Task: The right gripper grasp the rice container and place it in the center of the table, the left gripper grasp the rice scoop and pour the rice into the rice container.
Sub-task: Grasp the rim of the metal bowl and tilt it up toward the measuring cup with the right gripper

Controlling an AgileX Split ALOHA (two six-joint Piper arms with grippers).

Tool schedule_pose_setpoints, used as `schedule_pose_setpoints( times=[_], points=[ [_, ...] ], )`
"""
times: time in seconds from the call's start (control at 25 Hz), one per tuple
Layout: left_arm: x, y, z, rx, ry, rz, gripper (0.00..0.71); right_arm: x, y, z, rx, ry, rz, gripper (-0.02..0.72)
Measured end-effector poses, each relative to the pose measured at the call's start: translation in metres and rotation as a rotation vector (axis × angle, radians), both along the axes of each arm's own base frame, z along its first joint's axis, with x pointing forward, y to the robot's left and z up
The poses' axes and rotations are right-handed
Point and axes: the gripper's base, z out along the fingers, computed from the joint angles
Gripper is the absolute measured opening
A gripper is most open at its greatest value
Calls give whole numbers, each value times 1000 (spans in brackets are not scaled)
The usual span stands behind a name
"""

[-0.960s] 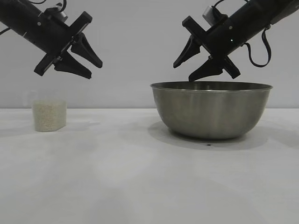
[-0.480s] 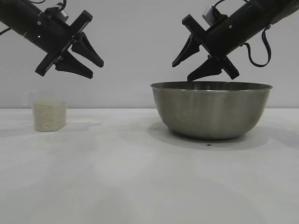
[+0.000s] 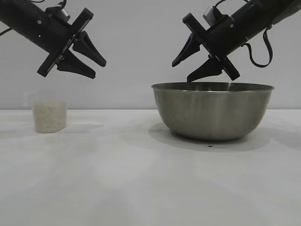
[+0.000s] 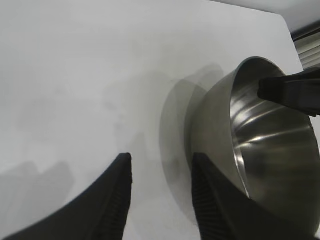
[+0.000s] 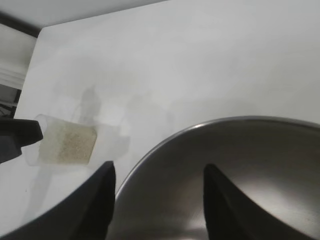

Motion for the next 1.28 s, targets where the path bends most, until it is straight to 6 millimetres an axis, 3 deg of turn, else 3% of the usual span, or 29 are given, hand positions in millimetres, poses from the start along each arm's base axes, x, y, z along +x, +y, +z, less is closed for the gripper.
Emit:
schedule_pose_setpoints(
  times=[0.2,0.68,0.88,1.28],
  points=[
    [-2,0,9,0,-19,-9,241,-8,-10,24,-82,0,21,378],
    [-26,12,80,190,-154,-2,241,-36,-75,69,-321,72,6,378],
    [-32,13,92,197,-151,14,241,-45,-87,67,-444,148,21,378],
    [-34,16,87,230,-92,29,241,-45,-95,53,-545,223,2,378]
  ],
)
